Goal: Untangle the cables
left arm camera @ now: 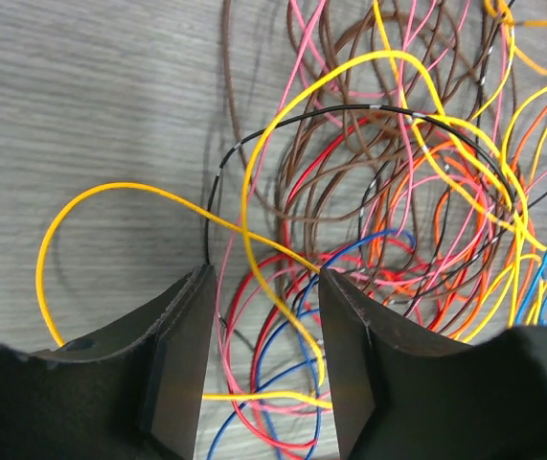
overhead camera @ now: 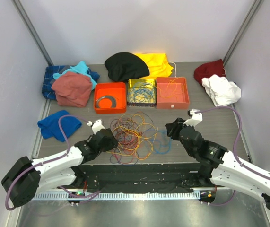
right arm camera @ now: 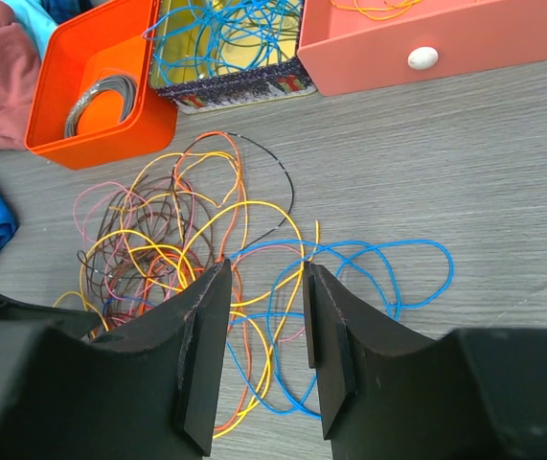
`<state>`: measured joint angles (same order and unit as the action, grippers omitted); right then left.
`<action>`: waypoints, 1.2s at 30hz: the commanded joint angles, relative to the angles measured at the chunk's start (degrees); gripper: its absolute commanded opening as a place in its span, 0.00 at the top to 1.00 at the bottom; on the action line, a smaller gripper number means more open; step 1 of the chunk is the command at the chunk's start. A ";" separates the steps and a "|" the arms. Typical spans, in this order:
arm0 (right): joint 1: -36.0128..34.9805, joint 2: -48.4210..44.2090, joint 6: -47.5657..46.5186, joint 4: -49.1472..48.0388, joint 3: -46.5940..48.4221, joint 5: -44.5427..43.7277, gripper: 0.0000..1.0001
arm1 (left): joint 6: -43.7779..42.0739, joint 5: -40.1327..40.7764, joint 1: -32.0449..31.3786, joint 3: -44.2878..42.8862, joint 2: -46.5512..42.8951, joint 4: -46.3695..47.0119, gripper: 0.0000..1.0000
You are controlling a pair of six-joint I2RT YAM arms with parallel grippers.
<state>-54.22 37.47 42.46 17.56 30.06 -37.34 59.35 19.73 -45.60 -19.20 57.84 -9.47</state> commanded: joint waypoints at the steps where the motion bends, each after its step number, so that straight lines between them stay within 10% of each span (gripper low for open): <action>1: -0.10 -0.47 0.87 -0.25 0.26 -1.86 0.56 | -0.47 -0.04 0.60 -0.49 1.92 5.08 0.51; 14: -0.01 0.14 1.05 -0.51 0.08 -2.38 0.57 | -2.66 1.53 0.96 -1.97 -0.09 1.32 0.98; 25: -0.10 3.04 -0.36 -4.03 0.52 -0.63 0.57 | -10.39 12.96 0.87 -18.40 -25.32 -24.98 0.99; 36: -0.10 -2.40 -7.73 -5.35 4.82 -3.08 0.56 | -26.82 2.25 0.87 -43.34 -7.41 -9.34 0.99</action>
<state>-54.22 38.70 38.57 14.61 30.57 -37.50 40.16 27.14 -44.88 -53.76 42.35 -27.07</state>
